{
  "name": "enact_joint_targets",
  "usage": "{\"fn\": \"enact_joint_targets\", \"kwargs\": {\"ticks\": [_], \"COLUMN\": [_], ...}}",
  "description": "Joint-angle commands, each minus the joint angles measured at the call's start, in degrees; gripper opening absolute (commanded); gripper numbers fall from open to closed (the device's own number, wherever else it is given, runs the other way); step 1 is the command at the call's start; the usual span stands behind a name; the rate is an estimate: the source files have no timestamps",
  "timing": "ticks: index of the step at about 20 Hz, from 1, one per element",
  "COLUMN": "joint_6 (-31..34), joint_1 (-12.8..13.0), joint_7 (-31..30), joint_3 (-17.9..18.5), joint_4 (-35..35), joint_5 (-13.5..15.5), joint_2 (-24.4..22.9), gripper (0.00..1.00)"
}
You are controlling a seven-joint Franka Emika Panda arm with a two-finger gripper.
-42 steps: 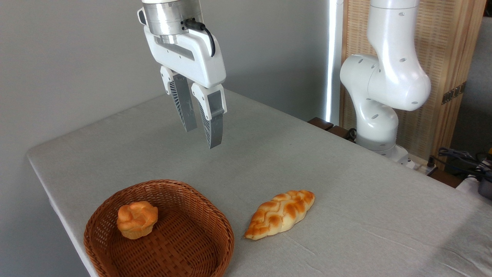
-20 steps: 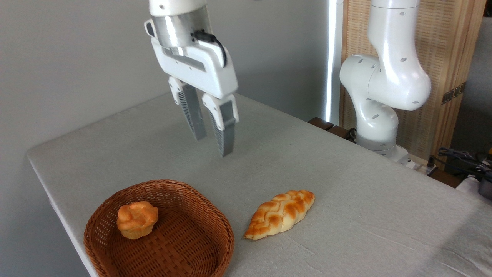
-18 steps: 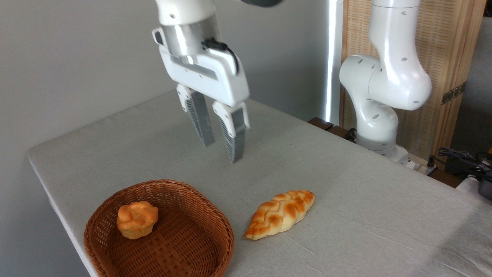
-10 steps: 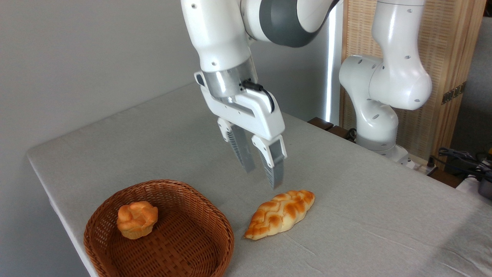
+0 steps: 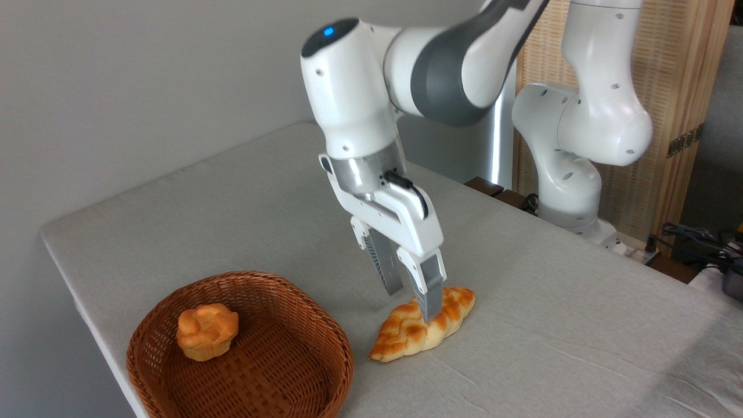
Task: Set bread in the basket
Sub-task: 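Lower the gripper onto the braided roll and close on it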
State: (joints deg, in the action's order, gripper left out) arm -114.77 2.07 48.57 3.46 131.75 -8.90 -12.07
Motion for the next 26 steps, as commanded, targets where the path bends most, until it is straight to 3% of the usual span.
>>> {"fn": "enact_joint_targets", "kwargs": {"ticks": [1, 4, 10, 18, 20, 21, 22, 23, 26], "joint_6": [-4.41, -8.18, -9.34, -9.25, -8.73, -8.46, -8.02, -6.89, -5.91], "joint_1": [0.13, 0.13, 0.13, 0.13, 0.13, 0.22, 0.22, 0.22, 0.13], "joint_7": [1.18, 2.31, 12.15, 12.69, 13.74, 15.23, 17.85, 19.88, 21.04], "joint_3": [0.93, 1.02, 3.83, 3.92, 3.92, 3.92, 3.92, 3.92, 4.27], "joint_4": [3.94, 6.32, 6.5, 6.32, 6.32, 6.32, 6.32, 6.15, 6.06], "joint_5": [-0.68, -1.29, -1.47, -1.47, -1.47, -1.47, -1.47, -1.38, -1.47], "joint_2": [-0.85, -0.67, -0.58, -0.67, -0.67, -0.76, -0.93, -1.02, -1.02], "gripper": [1.0, 1.0, 1.0, 0.98, 0.79, 0.63, 0.33, 0.21, 0.18]}}
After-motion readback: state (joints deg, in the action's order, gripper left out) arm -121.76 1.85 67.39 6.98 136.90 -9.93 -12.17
